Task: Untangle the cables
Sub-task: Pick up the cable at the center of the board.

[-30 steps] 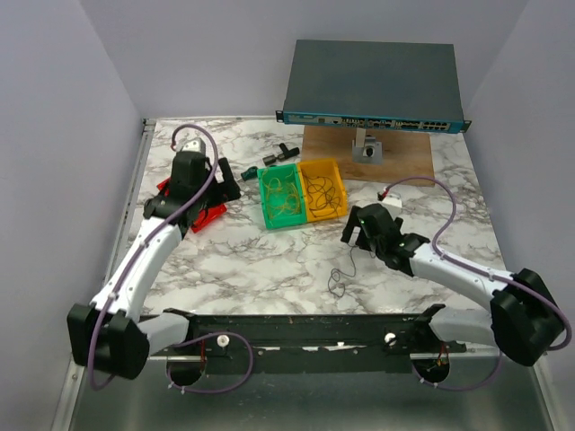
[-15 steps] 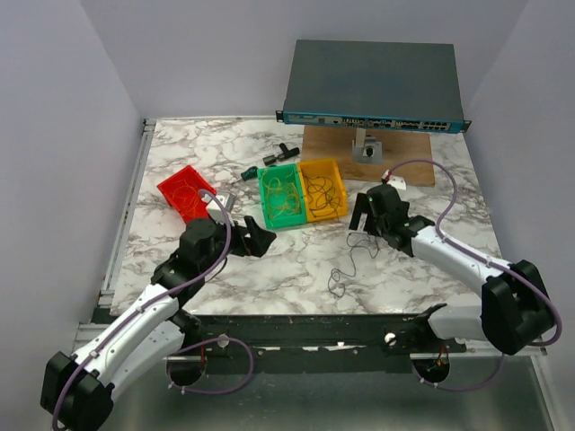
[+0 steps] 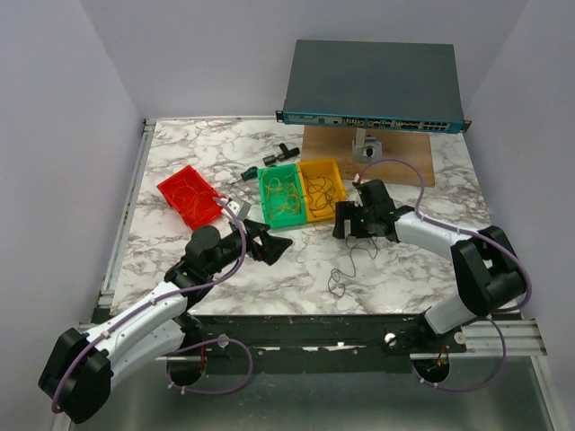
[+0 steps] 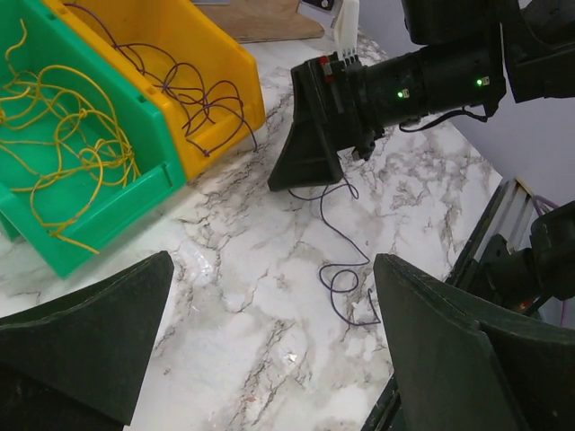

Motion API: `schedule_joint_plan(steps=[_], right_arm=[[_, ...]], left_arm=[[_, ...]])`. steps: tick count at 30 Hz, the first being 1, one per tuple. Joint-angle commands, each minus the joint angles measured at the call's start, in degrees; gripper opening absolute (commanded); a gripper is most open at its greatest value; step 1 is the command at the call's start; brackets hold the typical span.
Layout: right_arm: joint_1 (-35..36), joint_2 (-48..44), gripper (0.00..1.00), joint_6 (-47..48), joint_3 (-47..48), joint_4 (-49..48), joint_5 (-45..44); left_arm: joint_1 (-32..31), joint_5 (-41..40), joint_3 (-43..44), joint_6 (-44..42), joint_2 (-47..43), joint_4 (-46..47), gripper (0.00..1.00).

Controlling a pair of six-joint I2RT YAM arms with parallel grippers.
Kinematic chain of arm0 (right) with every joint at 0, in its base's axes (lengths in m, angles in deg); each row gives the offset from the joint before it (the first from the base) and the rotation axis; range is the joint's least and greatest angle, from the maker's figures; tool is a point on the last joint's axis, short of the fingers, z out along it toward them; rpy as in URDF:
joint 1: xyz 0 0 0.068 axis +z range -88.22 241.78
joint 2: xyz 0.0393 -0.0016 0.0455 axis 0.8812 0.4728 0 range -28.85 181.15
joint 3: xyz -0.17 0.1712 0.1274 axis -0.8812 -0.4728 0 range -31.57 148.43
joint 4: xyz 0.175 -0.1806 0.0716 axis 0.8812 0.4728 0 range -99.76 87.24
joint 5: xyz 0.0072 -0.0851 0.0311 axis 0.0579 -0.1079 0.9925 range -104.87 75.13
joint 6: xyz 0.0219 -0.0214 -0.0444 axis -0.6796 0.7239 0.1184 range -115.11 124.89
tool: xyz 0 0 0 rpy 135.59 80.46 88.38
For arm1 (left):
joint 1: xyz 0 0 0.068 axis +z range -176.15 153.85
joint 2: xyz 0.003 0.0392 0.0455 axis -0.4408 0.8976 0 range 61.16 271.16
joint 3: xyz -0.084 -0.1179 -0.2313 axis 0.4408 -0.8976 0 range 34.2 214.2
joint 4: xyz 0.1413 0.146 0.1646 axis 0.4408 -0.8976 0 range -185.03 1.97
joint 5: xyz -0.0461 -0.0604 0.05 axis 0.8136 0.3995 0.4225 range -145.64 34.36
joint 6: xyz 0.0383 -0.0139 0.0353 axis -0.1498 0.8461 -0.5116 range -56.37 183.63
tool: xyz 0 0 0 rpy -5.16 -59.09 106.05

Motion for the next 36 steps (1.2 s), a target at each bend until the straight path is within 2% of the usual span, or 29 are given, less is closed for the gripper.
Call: schedule_joint_plan(steps=[1,5,12,18,22,25,28,30,33,36], right_arm=[[0.81,-5.07,0.95,0.35,-3.36,3.76,11.03],[4.73,-9.35,0.95,-2.09,-5.28,5.9,10.36],[11.91,-11.15,1.0,-7.63,-5.69,10.28,4.33],[18.24,-10.42,1.0,-10.74,-3.78,16.52,-6.58],[19.56,-10.55,1.0,-13.99,-1.48,20.59,-14.46],[19.66,-14.66,1.0,-17.3,-0.28,22.87,-18.85],[19.69,-21.91,1.0,-16.65,-0.41,22.88,-17.19],[19.7,-25.53,1.0,-13.97,-0.52,22.85,-12.99],[19.79,-25.47,1.0,-10.6,0.78,25.76,-4.67],[22.46,-22.77,1.0,-11.24,2.64,29.6,-4.89]], left_arm=[[-0.31,3.2,-1.33,-1.16,1.91,7.25,0.97],[-0.27,3.9,-0.76,-1.05,2.26,6.61,0.97],[-0.35,4.02,-1.12,-1.47,0.75,5.33,0.96],[-0.34,4.09,-1.12,-1.66,0.36,4.76,0.97],[-0.35,4.78,-1.03,-1.49,0.81,4.85,0.97],[-0.29,4.99,-1.03,-1.49,0.73,4.72,0.97],[-0.35,4.97,-1.03,-1.66,0.65,4.51,0.97],[-0.33,4.95,-1.03,-1.66,0.77,4.55,0.97],[-0.34,5.1,-0.87,-1.58,1.03,4.64,0.97],[-0.35,5.23,-0.69,-1.57,1.36,4.54,0.97]])
